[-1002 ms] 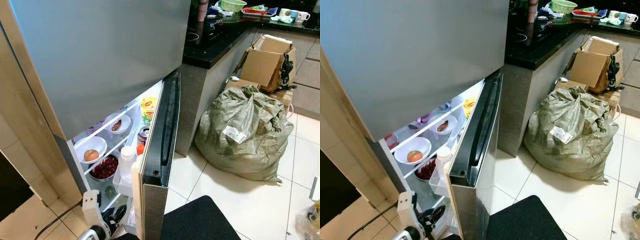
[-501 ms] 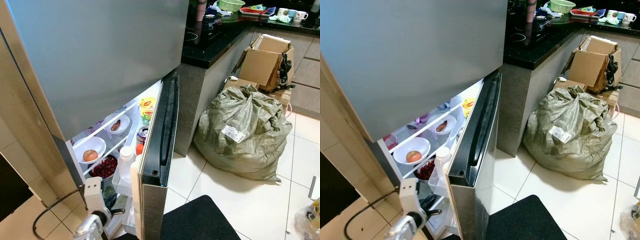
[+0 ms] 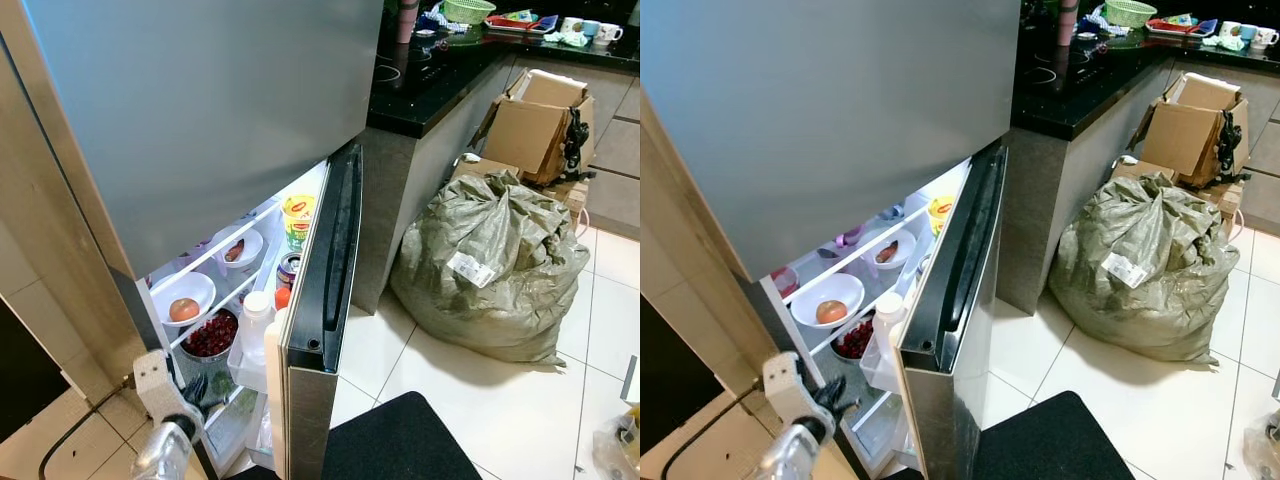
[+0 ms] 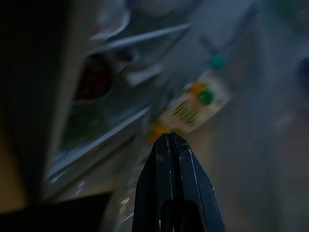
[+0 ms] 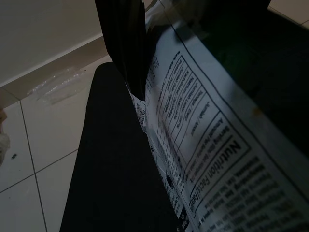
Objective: Restocking fridge
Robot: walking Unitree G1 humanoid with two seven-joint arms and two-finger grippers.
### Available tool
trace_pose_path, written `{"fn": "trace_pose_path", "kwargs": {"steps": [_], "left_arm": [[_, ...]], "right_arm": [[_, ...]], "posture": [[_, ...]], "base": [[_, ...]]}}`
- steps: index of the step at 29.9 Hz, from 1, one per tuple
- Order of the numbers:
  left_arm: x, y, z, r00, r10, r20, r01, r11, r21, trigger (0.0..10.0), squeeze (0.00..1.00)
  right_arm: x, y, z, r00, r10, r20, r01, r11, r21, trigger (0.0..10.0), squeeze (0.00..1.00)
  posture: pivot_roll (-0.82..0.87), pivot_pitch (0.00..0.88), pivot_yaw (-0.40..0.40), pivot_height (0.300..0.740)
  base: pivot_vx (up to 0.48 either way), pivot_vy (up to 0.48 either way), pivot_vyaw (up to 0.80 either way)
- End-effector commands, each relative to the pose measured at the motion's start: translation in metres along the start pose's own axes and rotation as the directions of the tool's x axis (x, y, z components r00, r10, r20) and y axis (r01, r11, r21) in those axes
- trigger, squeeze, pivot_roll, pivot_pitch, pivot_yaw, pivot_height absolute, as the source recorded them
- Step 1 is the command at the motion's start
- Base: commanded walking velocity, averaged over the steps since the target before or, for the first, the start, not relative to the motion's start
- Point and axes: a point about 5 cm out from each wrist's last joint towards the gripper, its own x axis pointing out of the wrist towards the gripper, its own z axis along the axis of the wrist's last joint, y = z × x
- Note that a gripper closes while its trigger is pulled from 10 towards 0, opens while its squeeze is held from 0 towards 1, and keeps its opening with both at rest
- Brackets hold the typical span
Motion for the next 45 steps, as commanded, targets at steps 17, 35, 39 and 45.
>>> {"fn": "trace_pose_path", "kwargs": {"steps": [17, 35, 39, 45], "left_arm": [[0.018, -0.083, -0.02, 0.852, -0.522, -0.043, 0.512, 0.847, -0.147, 10.0, 0.0], [0.011, -0.108, -0.043, 0.735, -0.659, -0.161, 0.627, 0.75, -0.21, 10.0, 0.0], [0.004, -0.086, -0.047, 0.775, -0.594, -0.216, 0.563, 0.804, -0.19, 10.0, 0.0], [-0.022, -0.032, -0.063, 0.867, -0.356, -0.349, 0.33, 0.935, -0.135, 10.0, 0.0]], "right_arm": [[0.0, 0.003, 0.001, 1.0, 0.001, 0.006, -0.001, 1.0, -0.001, 10.0, 0.0], [0.0, 0.004, -0.004, 1.0, -0.002, -0.004, 0.002, 1.0, 0.013, 10.0, 0.0], [0.0, 0.005, -0.004, 1.0, 0.0, -0.004, 0.0, 1.0, 0.014, 10.0, 0.0], [0.001, 0.007, -0.002, 1.0, 0.001, 0.004, -0.001, 1.0, 0.013, 10.0, 0.0]], "posture": [[-0.04, 0.008, 0.002, 0.74], [-0.05, 0.012, 0.005, 0.74], [-0.04, 0.014, 0.01, 0.74], [-0.04, 0.012, 0.012, 0.74]], "base": [[0.0, 0.0, 0.0], [0.0, 0.0, 0.0], [0.0, 0.0, 0.0], [0.0, 0.0, 0.0]]}}
